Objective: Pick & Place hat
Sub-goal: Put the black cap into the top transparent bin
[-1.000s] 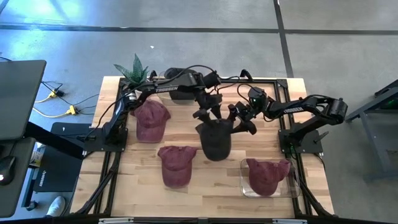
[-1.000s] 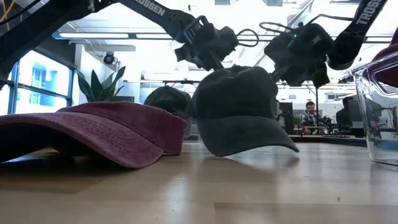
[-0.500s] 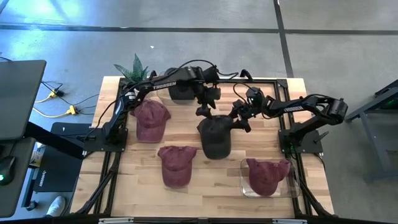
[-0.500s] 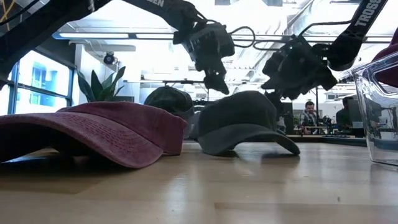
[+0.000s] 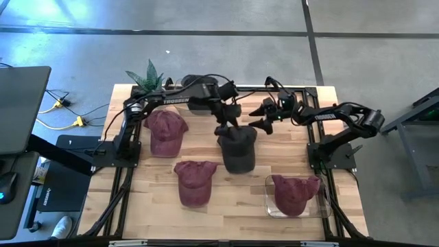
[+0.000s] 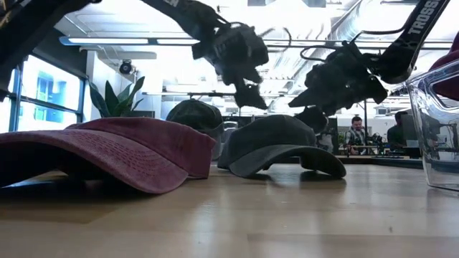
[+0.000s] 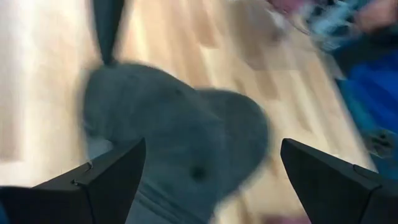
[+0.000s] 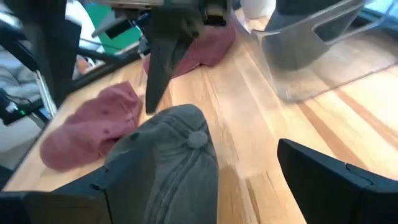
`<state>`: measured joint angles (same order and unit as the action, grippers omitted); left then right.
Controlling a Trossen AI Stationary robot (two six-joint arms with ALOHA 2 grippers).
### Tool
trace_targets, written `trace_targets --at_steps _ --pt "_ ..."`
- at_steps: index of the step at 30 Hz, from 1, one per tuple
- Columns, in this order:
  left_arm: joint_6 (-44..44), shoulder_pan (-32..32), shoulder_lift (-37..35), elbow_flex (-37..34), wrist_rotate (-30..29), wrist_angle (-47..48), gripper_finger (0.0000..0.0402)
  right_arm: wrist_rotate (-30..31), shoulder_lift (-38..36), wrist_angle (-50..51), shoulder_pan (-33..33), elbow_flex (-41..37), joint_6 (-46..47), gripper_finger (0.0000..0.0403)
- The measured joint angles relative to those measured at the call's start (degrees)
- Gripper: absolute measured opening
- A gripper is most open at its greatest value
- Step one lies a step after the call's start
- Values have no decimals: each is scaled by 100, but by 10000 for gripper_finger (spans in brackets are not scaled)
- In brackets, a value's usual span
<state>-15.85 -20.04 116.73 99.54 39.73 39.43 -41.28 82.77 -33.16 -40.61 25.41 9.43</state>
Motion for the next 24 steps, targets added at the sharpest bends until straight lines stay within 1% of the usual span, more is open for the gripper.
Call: trace_targets --at_steps 3,5,7,10,12,14,17,20,22,24 --pt "468 71 -618 -754 -406 -707 365 -166 -1 94 -112 1 71 324" --pt "729 111 -1075 -1303 -609 -1539 365 -273 -1 156 -141 2 71 323" --pt "1081 123 -1594 -2083 -975 -2091 365 -298 -1 165 -110 0 81 323" --pt "1806 100 -2251 -3426 -1739 -3525 365 -461 -1 208 3 -1 18 323" --pt "2416 77 -2643 -4167 -2058 -4443 365 -615 -1 202 111 -1 -35 323" --pt "2956 12 -2969 -4753 -2315 -4945 365 -692 0 178 241 0 -6 324" --pt "3580 16 -3083 -5172 -2581 -5038 365 -563 3 249 419 56 133 325" --pt "4022 18 -3048 -5394 -2595 -4785 365 -459 124 737 534 433 192 325" --pt "4054 20 -2870 -5415 -2435 -4961 365 -387 289 1316 573 814 29 325" --pt "4008 18 -2627 -5420 -2112 -5094 365 -281 515 2047 591 1240 -308 325"
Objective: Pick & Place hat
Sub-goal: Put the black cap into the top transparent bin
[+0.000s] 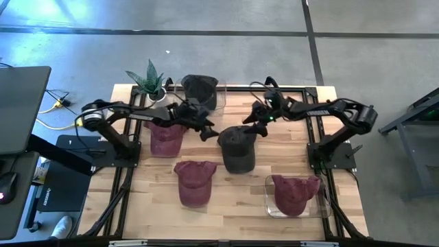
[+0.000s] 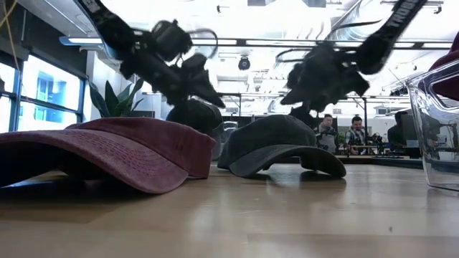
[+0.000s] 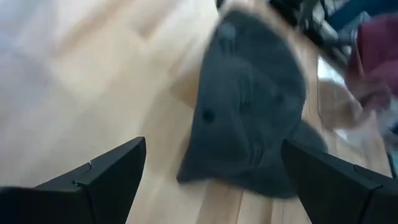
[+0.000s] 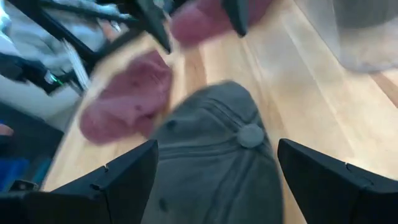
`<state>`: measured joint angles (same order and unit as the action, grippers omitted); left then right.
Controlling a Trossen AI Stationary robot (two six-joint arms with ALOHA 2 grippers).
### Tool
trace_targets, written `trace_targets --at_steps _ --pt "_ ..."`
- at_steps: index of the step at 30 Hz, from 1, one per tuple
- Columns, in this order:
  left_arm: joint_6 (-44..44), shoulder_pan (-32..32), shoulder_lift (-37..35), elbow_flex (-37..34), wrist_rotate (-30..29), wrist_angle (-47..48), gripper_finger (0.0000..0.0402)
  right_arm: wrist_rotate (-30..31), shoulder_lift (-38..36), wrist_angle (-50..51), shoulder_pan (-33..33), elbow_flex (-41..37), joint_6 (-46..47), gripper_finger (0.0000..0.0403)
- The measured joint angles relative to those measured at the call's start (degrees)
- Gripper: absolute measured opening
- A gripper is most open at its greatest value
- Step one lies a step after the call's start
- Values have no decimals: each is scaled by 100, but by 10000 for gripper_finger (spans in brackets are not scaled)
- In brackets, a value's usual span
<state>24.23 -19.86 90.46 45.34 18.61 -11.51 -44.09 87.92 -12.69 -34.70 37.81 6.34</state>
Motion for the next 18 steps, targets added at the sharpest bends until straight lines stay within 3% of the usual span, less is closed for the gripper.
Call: trace_targets --at_steps 4,9,14,18 --pt "-165 45 275 3 487 -747 365 -202 495 1740 -6 854 -1082 326" --pt "-450 81 707 61 431 -1587 365 -883 963 3248 22 1565 -2151 322" --pt "-525 74 1231 656 749 -1670 365 -1412 1058 3680 101 1735 -2577 297" --pt "-595 74 1722 1295 1766 -1468 365 -1711 1034 3684 101 1736 -2478 271"
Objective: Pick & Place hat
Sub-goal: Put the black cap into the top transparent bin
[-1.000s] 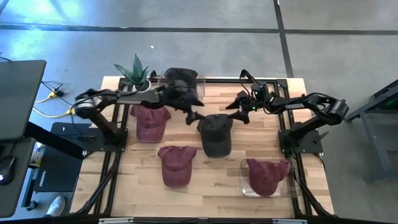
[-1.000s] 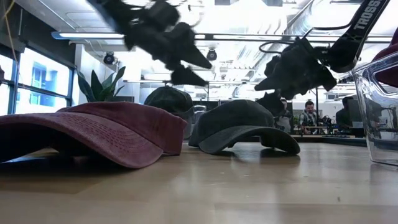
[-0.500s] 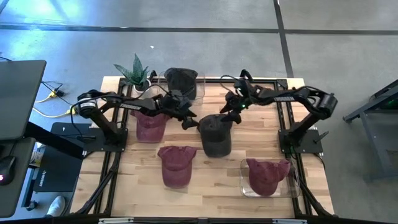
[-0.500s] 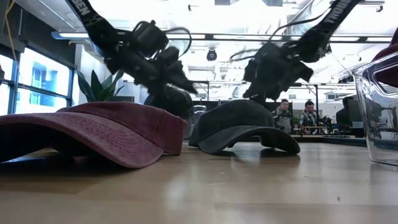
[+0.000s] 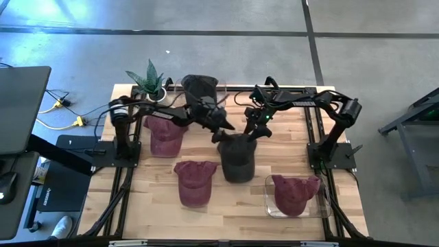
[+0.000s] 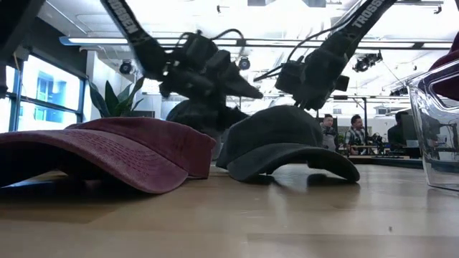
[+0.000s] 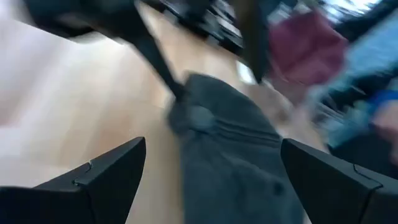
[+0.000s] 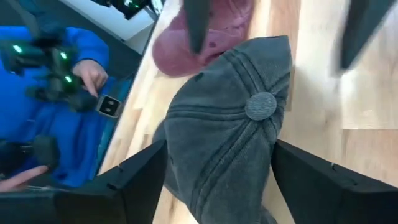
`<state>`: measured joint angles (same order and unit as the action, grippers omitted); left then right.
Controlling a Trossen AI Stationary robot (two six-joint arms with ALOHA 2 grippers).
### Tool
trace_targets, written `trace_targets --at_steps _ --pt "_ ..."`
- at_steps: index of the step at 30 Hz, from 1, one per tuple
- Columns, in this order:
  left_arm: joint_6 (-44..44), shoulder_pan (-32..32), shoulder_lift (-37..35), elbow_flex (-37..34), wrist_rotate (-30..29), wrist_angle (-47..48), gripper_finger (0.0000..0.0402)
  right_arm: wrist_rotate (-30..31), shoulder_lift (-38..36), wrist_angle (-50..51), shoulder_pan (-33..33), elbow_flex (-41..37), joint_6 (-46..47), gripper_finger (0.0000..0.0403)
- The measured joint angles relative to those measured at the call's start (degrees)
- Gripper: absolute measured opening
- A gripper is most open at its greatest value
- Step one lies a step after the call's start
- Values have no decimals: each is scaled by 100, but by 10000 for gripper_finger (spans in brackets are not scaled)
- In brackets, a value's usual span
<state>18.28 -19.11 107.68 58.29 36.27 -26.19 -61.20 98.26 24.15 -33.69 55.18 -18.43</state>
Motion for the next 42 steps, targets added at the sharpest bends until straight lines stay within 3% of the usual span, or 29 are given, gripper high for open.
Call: trace_targets --at_steps 2,7,13,18,31,38,42 --pt "-23 2 216 354 399 450 365 72 0 21 0 0 37 261" --pt "-469 0 738 1133 556 1788 365 543 0 47 -1 -2 37 255" --pt "-607 2 1116 1672 1600 1927 365 519 0 47 0 -2 27 255" --pt "-509 4 1377 1988 1829 1953 360 548 -44 97 -12 -7 -10 255" --pt "-494 129 1351 2100 1312 1870 298 1600 -1364 519 -19 -11 -107 255" --pt "-614 173 1351 2100 1067 1870 293 1843 -2058 605 -15 -9 20 256" --pt "-656 190 1351 2100 1030 1868 259 1880 -2295 599 -7 -9 17 254"
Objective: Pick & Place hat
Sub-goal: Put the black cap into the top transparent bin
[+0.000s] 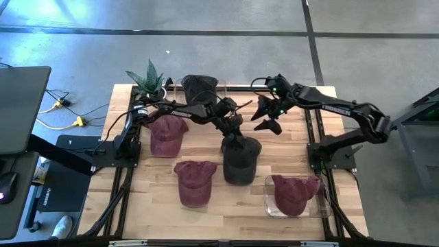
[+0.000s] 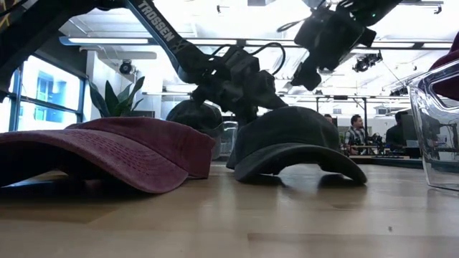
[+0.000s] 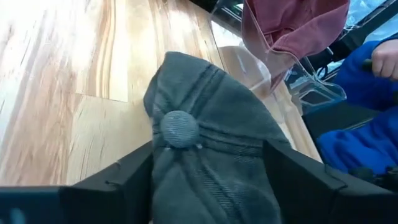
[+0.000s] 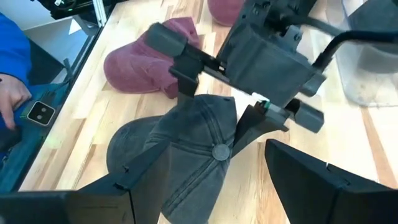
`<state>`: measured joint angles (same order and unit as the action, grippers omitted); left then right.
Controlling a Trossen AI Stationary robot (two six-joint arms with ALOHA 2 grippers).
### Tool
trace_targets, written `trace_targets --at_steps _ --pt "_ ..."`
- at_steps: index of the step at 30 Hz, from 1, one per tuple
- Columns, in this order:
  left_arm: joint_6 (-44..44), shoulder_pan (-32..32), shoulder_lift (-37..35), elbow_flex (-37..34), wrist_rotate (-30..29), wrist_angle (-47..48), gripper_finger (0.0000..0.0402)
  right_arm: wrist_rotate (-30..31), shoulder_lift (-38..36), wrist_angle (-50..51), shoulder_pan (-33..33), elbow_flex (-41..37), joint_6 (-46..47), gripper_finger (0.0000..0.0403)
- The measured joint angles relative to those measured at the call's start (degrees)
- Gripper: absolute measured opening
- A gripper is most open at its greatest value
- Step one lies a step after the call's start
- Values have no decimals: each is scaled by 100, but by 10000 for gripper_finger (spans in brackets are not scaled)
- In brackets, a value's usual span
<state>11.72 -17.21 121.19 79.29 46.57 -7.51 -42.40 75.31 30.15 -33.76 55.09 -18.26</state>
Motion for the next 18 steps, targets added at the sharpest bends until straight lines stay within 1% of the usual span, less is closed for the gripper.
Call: trace_targets --at_steps 3,6,9,10,11,13,16,18 --pt "-192 2 0 0 -59 -8 199 5 -85 -4 5 1 4 256" --pt "-257 2 2 -4 -75 -175 119 13 -91 4 7 2 14 256" --pt "-266 -2 2 -4 154 -392 31 128 -90 65 7 2 34 254" --pt "-247 -10 2 -4 306 -443 16 162 -90 83 7 2 81 255" --pt "-223 -47 4 -4 507 -507 13 165 -90 107 7 2 152 255" --pt "-118 -86 -36 -5 1005 -557 19 149 -87 149 10 2 191 256" --pt "30 -161 -332 -15 1803 -555 8 -35 -87 232 55 2 165 256" --pt "54 -166 -592 -3 2126 -514 4 -149 -108 289 87 2 147 255"
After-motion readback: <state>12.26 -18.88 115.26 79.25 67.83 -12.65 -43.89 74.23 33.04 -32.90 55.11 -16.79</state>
